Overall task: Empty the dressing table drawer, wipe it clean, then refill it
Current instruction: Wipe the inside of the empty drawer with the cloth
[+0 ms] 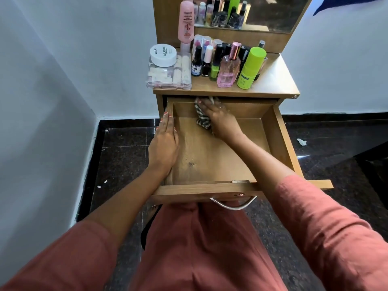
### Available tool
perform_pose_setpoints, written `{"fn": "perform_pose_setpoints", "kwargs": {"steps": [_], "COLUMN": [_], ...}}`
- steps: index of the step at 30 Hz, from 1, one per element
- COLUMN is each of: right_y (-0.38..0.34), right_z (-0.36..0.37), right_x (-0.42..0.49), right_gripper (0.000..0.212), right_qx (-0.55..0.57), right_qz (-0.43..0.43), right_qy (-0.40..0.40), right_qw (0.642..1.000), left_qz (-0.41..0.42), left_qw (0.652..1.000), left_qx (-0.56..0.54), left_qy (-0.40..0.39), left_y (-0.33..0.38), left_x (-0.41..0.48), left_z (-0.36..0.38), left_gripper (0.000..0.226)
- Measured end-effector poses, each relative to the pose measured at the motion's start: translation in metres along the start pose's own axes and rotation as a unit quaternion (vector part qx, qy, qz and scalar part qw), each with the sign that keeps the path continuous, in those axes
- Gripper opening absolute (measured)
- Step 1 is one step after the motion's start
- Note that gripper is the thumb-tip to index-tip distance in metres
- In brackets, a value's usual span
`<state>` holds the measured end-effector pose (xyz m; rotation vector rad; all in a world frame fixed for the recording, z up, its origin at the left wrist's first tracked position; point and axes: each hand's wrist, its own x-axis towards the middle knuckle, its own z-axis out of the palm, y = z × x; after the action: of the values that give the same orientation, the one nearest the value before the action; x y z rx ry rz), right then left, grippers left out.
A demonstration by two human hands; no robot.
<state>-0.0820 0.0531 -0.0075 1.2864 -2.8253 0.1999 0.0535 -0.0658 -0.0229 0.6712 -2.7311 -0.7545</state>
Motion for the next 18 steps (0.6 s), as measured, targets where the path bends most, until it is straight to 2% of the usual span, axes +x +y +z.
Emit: {"fn": "perform_pose_setpoints", "kwargs": {"steps": [7, 11, 14, 18], "right_y": [0.036, 0.029, 0.016, -0.004], "right_z": [-0.006, -0.009, -0.01, -0.021], "right_x": [-0.023, -0.032, -0.043, -0.06], "right_gripper": [0.071, 0.058, 0.051, 0.049], "right_qx": [0.108, 0.186, 0.262, 0.381], "right_qz": [0.11, 0.154, 0.182, 0.233], "right_qy": [0.022, 0.039, 0.049, 0.092], "right_qw": [0.988, 0.97, 0.946, 0.89], "left_qz": [0.008, 0.009, 0.017, 0.035], "left_qw": [1.0, 1.0, 1.0, 0.996], "left_qx": [0.002, 0.003, 0.015, 0.079], "left_qy": [0.009, 0.012, 0.011, -0.014], "left_y": [0.001, 0.001, 0.002, 0.006], "left_x": [-0.001, -0.002, -0.003, -0.002], "left_z": [0.001, 0.001, -0.002, -0.009], "left_gripper": [0.045, 0.044, 0.044, 0.047]}}
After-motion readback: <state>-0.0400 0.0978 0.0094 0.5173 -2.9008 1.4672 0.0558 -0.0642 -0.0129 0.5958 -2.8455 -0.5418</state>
